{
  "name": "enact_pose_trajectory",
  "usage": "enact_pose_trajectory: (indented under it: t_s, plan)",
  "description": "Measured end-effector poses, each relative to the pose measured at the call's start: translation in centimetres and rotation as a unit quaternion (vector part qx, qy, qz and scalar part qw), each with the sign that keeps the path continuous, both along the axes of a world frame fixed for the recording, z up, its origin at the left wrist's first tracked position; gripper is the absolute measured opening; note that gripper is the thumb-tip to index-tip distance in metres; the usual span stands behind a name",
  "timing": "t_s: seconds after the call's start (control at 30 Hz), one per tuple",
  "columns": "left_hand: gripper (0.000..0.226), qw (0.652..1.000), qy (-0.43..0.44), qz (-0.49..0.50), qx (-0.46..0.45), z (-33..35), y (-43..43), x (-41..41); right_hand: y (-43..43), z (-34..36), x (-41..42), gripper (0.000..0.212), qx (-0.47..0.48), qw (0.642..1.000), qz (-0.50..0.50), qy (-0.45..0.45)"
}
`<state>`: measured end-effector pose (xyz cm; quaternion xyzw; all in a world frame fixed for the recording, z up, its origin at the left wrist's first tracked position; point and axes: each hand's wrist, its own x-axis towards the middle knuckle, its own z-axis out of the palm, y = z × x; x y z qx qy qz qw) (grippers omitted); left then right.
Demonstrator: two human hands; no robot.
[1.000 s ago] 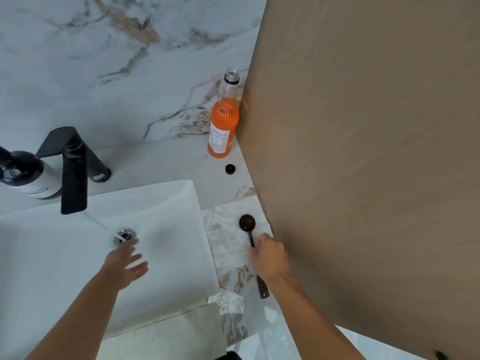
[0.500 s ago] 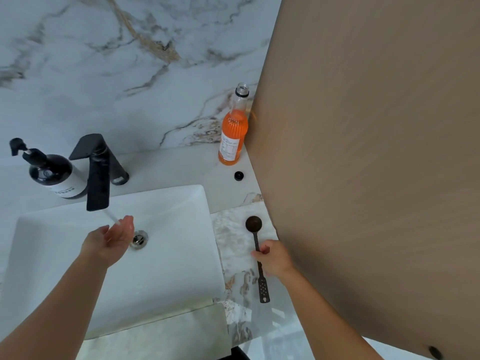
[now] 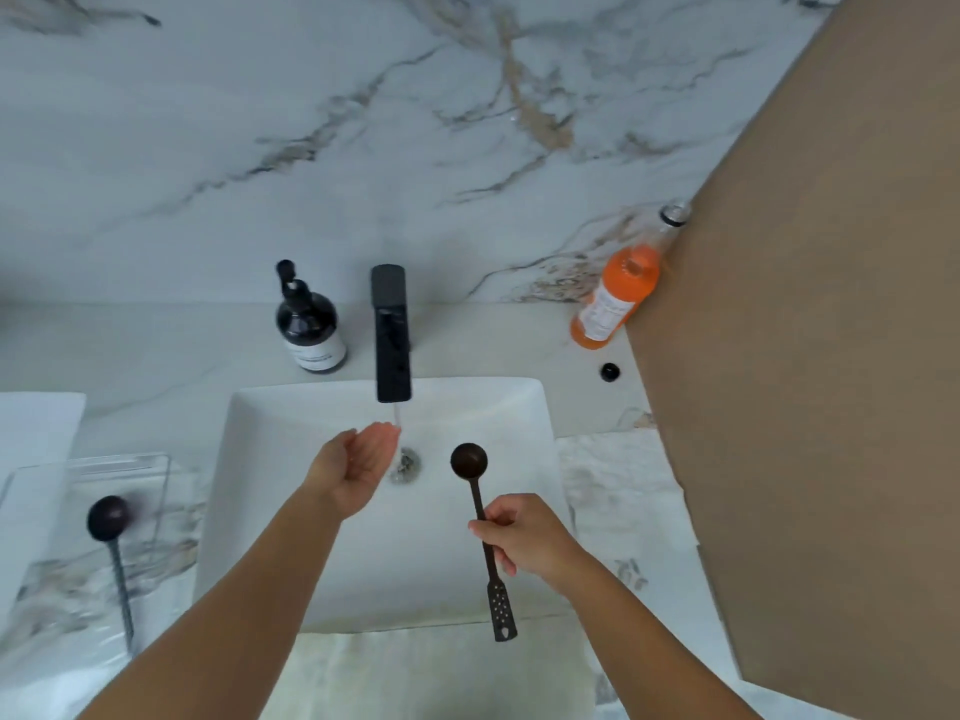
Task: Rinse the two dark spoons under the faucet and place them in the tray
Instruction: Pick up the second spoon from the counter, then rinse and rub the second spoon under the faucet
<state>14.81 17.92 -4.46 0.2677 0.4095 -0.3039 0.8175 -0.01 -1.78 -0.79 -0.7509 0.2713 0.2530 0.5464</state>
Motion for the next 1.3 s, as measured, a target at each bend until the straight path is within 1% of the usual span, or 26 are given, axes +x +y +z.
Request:
enact_pose_trajectory:
  t_s: [0.17,0.27,0.4,0.57,0.63,0.73,0.87,0.97,1.03,1.1,1.17,1.23,1.3]
  plan:
    - [0.034,0.999,-0.018,-0.039,0.002,-0.1,2.5,1.4,4.9,-0.9,4.0,0.018,0.006,1.0,0.001,0.009]
    - [0.033,0.999,-0.018,-0.043,0.018,-0.3,3.8,1.4,6.2,-1.3,5.7,0.019,0.003,1.0,0.002,0.011]
    - [0.032,0.996,-0.018,-0.071,0.049,-0.8,4.2,0.6,6.8,-1.8,7.3,0.018,-0.003,1.0,0.003,0.011]
    - [0.023,0.983,-0.038,-0.136,0.118,-1.2,2.9,-0.1,6.4,-2.3,8.0,0.019,-0.01,1.0,0.019,0.01]
    - [0.021,0.978,-0.047,-0.165,0.119,-1.2,2.1,-0.3,6.0,-2.5,8.1,0.018,-0.015,1.0,0.024,0.007]
    - [0.025,0.971,-0.064,-0.203,0.113,-0.8,0.4,-0.2,5.5,-2.6,8.0,0.018,-0.027,0.999,0.039,-0.008]
    - [0.026,0.97,-0.067,-0.206,0.112,-0.4,-1.9,0.2,4.9,-2.8,7.9,0.016,-0.036,0.998,0.047,-0.038]
    - [0.012,0.968,-0.066,-0.205,0.133,-0.1,-3.2,0.4,4.7,-3.0,8.0,0.016,-0.036,0.996,0.056,-0.057]
    - [0.005,0.968,-0.07,-0.177,0.163,0.0,-3.8,0.4,4.5,-3.1,8.1,0.016,-0.025,0.996,0.057,-0.056]
    - [0.009,0.963,-0.078,-0.158,0.206,-0.1,-4.1,0.4,4.3,-2.9,8.3,0.022,0.002,0.998,0.052,-0.039]
    - [0.014,0.956,-0.096,-0.16,0.228,-0.1,-4.2,0.4,3.9,-2.7,8.8,0.029,0.033,0.998,0.045,-0.009]
    - [0.016,0.951,-0.124,-0.179,0.222,-0.1,-4.1,0.3,3.4,-2.2,9.5,0.033,0.064,0.998,0.013,0.008]
    - [0.023,0.946,-0.154,-0.208,0.195,0.0,-3.8,0.3,2.8,-1.7,10.5,0.032,0.106,0.994,-0.03,0.004]
